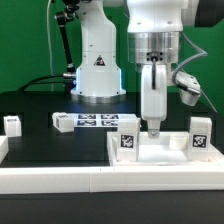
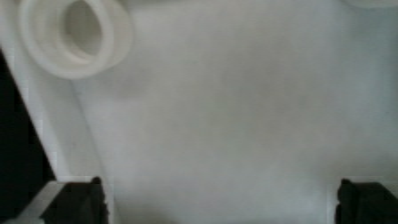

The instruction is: Assemble square table

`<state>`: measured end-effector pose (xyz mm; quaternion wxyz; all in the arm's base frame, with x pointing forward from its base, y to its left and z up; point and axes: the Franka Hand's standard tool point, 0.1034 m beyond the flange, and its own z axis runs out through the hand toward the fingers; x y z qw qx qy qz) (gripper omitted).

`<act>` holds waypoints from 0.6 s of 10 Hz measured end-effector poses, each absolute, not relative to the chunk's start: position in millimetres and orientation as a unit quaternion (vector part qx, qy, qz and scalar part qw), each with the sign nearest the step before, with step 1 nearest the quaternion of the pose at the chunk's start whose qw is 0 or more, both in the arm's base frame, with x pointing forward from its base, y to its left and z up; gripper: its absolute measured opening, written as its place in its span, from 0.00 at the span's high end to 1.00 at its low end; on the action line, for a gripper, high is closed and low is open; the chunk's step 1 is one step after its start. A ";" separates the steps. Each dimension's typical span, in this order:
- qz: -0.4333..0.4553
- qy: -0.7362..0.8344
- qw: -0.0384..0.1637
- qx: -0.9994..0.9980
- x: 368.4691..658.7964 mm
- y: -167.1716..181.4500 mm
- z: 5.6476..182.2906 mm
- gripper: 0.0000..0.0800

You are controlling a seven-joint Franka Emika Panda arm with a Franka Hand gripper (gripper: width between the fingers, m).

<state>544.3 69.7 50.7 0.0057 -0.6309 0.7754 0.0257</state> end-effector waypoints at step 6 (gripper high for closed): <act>0.041 0.764 -0.015 -0.643 527.1 87.6 45.1 0.19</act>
Offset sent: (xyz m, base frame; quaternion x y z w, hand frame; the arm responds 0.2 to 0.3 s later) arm 0.0000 0.0000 0.0000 0.0000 0.0000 0.0000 1.0000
